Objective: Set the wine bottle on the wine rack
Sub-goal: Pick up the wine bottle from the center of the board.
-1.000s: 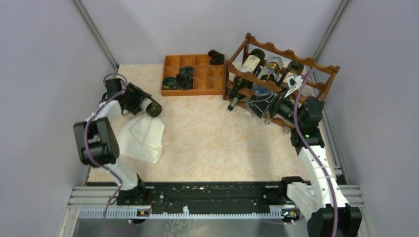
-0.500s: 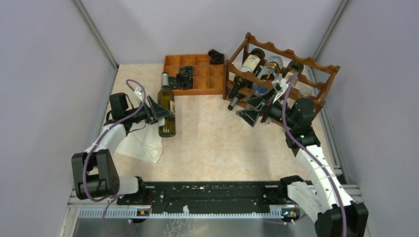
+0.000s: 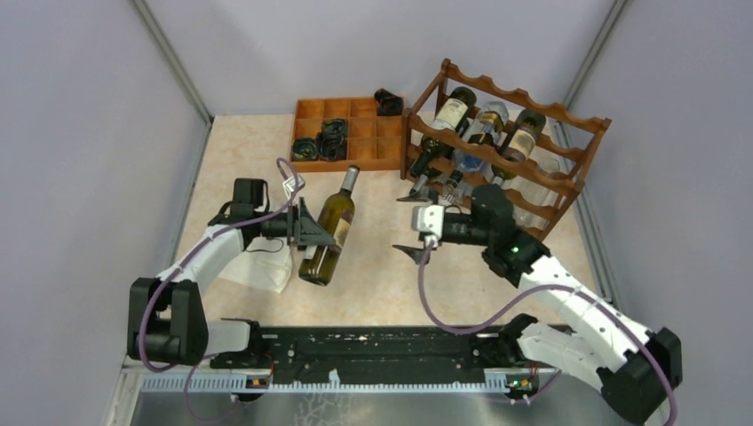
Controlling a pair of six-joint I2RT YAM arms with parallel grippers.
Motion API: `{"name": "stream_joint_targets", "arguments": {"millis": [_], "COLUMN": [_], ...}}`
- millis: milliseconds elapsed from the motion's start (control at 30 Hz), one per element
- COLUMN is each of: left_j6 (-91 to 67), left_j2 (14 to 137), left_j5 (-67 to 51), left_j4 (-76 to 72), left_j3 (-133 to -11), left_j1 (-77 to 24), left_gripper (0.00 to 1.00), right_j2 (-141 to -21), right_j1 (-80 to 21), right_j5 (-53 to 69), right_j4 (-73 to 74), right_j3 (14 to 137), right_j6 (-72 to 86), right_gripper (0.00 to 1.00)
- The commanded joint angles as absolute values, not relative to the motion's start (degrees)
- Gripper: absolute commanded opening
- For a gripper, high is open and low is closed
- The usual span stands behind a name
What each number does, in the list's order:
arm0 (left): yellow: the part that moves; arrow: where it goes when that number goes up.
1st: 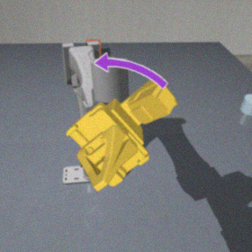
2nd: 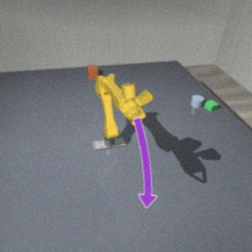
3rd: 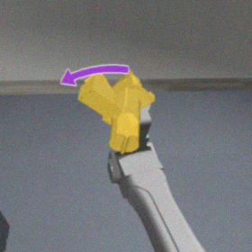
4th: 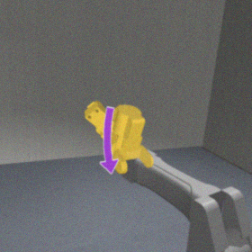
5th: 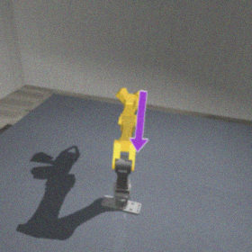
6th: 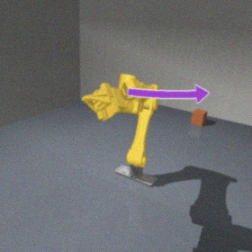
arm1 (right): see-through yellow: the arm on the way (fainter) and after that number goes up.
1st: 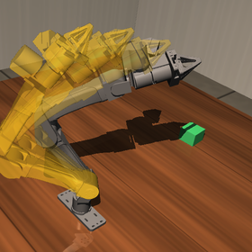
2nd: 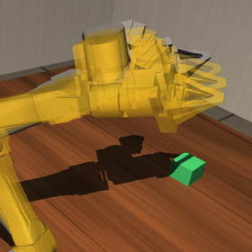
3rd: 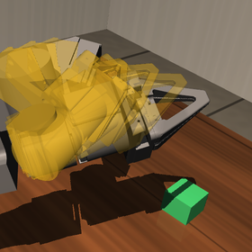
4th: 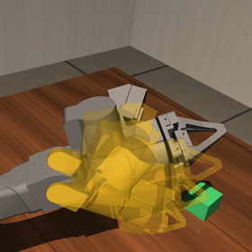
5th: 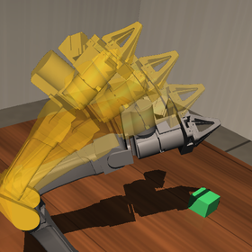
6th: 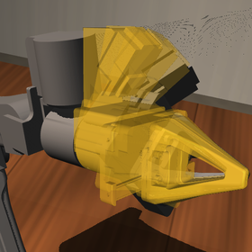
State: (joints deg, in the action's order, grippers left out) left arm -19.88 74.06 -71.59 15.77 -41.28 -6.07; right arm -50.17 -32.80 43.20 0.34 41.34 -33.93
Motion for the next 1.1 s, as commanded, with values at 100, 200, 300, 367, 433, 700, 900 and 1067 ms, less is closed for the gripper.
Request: {"name": "stream_joint_targets", "arguments": {"millis": [100, 200, 300, 367, 433, 700, 900, 1067], "left_j6": [-14.7, -14.9, -14.1, -13.9, -14.0, -14.7, -14.9, -16.9], "left_j2": [71.3, 71.2, 72.0, 72.9, 73.8, 77.9, 79.2, 78.0], "left_j5": [-75.2, -75.0, -75.0, -75.2, -76.1, -78.8, -80.6, -81.8], "left_j4": [25.4, 26.1, 26.7, 26.5, 26.1, 24.1, 23.4, 21.2], "left_j3": [-41.7, -40.6, -40.2, -40.3, -40.5, -42.6, -43.9, -43.8], "left_j1": [-9.5, -11.2, -13.2, -14.6, -15.5, -21.1, -24.1, -25.4], "left_gripper": [0.00, 0.00, 0.00, 0.00, 0.00, 0.00, 0.00, 0.00], "right_j2": [-64.0, -68.9, -73.2, -75.3, -76.6, -79.8, -82.4, -82.4], "right_j1": [-45.8, -48.4, -50.9, -52.3, -53.8, -59.1, -61.4, -62.7], "right_j5": [29.4, 28.4, 26.6, 25.8, 24.5, 21.8, 20.8, 19.6], "right_j4": [12.3, 14.9, 18.8, 20.8, 21.6, 21.5, 22.7, 20.7], "right_j3": [54.0, 58.3, 62.1, 63.4, 63.5, 62.0, 62.2, 59.4], "right_j6": [-62.7, -66.9, -71.1, -72.9, -74.3, -75.7, -75.7, -75.5], "right_gripper": [0.98, 0.98, 0.98, 0.98, 0.98, 0.98, 0.94, 0.94]}}
